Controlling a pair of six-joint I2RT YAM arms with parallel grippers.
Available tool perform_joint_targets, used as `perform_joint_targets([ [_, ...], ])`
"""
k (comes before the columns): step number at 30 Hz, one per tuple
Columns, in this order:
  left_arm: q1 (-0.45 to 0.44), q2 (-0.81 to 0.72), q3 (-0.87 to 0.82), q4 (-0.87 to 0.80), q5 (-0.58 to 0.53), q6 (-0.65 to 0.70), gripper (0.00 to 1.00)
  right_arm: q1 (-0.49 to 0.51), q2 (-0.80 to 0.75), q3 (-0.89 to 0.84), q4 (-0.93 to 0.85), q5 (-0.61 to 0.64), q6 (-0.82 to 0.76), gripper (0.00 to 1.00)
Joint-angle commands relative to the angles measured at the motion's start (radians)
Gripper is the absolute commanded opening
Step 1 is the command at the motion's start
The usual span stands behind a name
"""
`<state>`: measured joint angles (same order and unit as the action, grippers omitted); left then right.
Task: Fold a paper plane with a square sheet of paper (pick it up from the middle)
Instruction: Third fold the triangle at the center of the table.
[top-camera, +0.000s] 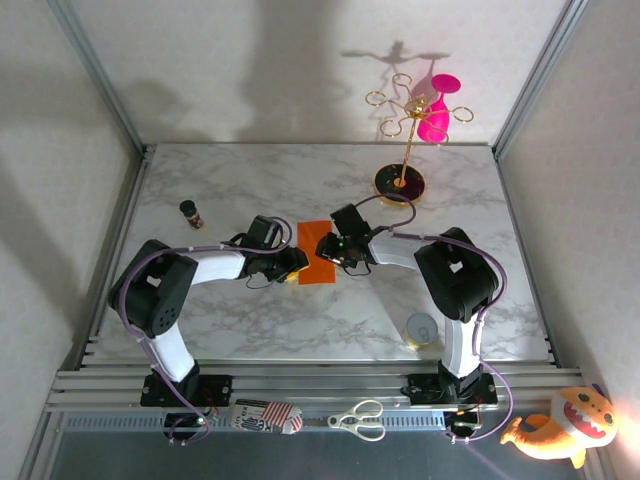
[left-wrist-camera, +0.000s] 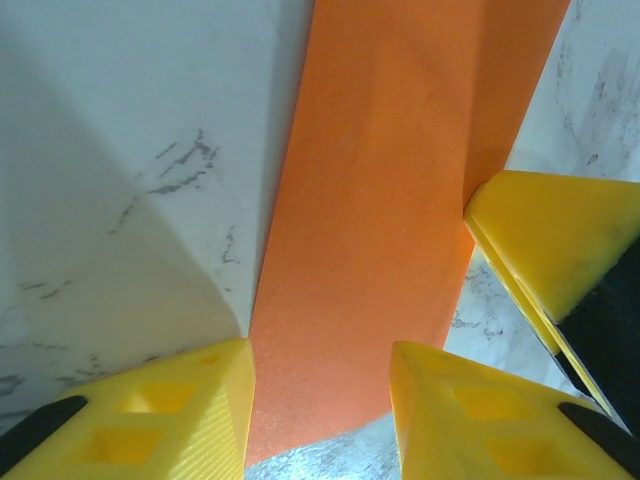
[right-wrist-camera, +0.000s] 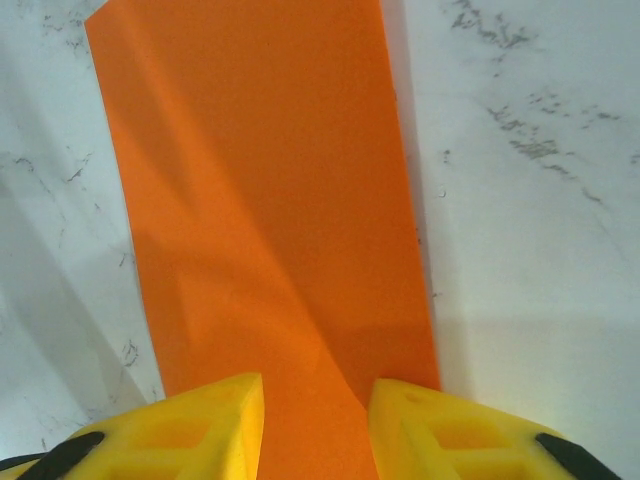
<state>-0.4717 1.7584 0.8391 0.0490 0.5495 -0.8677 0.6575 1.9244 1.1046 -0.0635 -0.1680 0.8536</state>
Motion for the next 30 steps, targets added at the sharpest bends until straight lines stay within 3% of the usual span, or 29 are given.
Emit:
perform_joint_targets([
  [1,-0.011,0.022,0.029,-0.033,-0.017,0.019,0.41,-0.005,0.061,-0.035,-0.073,0.021,0.009,0.36],
  [11,-0.007,-0.001,0.072,-0.130,-0.103,0.090,0.44,-0.006,0.063,-0.037,-0.070,0.020,0.010,0.36],
  [30,-0.012,0.030,0.101,-0.118,0.027,0.136,0.45,-0.006,0.070,-0.042,-0.065,0.009,0.012,0.35],
])
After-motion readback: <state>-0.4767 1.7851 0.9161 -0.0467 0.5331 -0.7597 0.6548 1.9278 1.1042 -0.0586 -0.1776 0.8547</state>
